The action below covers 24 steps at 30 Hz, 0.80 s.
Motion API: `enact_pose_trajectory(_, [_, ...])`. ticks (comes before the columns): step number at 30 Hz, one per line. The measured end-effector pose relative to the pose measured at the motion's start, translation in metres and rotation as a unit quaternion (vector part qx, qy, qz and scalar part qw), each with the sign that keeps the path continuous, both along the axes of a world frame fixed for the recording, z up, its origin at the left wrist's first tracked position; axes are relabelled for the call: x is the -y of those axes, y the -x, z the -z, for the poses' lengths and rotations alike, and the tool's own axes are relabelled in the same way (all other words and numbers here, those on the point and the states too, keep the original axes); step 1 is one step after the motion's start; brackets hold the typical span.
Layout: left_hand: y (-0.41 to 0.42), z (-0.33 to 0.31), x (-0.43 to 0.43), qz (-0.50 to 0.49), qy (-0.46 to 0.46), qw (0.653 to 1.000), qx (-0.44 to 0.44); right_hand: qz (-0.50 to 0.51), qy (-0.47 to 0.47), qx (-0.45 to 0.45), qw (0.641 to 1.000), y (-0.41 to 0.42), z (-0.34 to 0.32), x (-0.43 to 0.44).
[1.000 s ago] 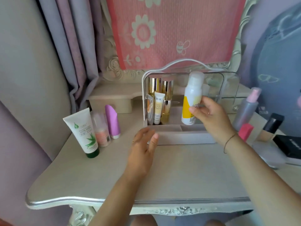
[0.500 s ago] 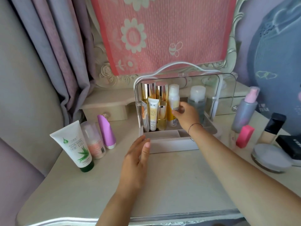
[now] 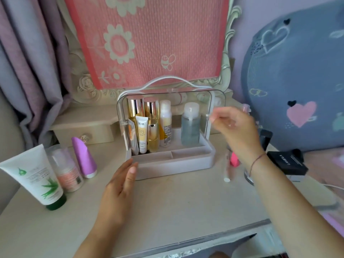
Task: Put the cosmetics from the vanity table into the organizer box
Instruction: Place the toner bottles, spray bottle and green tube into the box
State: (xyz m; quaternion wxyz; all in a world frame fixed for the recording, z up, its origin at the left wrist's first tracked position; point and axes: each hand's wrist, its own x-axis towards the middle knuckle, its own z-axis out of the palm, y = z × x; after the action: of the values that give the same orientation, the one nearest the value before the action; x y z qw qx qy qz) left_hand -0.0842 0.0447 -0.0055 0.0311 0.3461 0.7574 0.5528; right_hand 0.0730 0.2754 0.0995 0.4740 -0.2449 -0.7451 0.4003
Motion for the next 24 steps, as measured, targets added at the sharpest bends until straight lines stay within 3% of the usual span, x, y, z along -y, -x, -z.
enact_pose_trajectory(3, [0.001,0.001,0.000,0.003,-0.002,1.000,0.004,0.093,-0.018,-0.059,0.994,-0.033,-0.026,-0.036])
enact_pose_trajectory(6, [0.001,0.002,0.000,0.005,-0.001,1.000,0.007,0.154,-0.015,-0.005,0.988,-0.037,-0.024,-0.078])
enact_pose_trajectory(11, [0.001,0.002,0.001,0.002,0.014,1.000,0.005,0.109,0.067,0.092,0.987,-0.008,0.003,-0.110])
enact_pose_trajectory(17, [-0.001,-0.001,0.001,0.004,0.012,1.000,0.013,0.189,0.104,0.080,0.973,0.012,0.018,-0.111])
enact_pose_trajectory(24, [0.000,-0.001,0.001,-0.005,0.010,1.000,0.018,0.169,0.139,0.128,0.967,0.014,0.028,-0.111])
